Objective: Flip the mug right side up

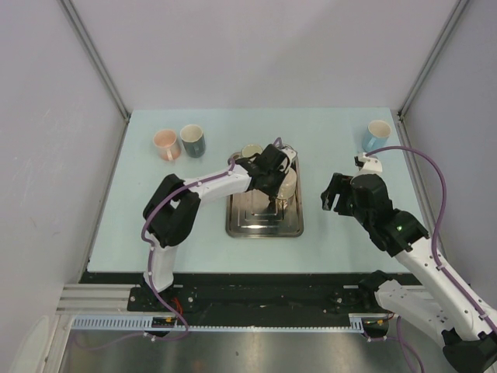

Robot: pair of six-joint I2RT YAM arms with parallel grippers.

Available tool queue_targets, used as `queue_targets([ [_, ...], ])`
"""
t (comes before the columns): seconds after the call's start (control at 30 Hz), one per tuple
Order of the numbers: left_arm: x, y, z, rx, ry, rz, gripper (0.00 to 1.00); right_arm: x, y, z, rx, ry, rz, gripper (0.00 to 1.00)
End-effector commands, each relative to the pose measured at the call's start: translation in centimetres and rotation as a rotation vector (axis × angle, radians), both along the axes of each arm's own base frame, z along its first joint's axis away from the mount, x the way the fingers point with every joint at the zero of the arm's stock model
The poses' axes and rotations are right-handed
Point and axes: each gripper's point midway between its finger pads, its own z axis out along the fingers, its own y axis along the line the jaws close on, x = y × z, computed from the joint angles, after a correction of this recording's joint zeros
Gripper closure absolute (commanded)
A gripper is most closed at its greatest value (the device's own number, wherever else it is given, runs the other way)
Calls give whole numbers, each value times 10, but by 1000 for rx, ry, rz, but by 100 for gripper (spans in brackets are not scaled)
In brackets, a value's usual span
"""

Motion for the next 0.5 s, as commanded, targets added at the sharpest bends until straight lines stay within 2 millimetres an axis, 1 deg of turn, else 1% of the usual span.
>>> queue_targets([
  [0.0,-2,-15,33,-88,-59,-61,100,-1,-1,3,13,-18,1,26],
  [0.17,-10,-18,46,-122,-79,-78,100,-3,-1,6,26,-20,-3,27],
  [0.23,-14,-20,55,-135,-96,-82,100,-4,0,6,33,-23,1,27],
  [0.27,-16,-18,55,-134,-97,-81,100,-4,0,8,37,-26,0,27],
  [0.33,-18,-18,64,-146,-115,-78,100,-4,0,10,44,-35,-1,27],
  [0.4,-22,-15,66,-149,-116,-78,100,-5,0,10,48,-34,-1,27],
  [0.43,-22,-14,71,-157,-126,-75,100,-6,0,11,49,-34,-1,27],
  [0.47,-24,-12,70,-155,-126,-72,100,-6,0,11,52,-33,-2,27],
])
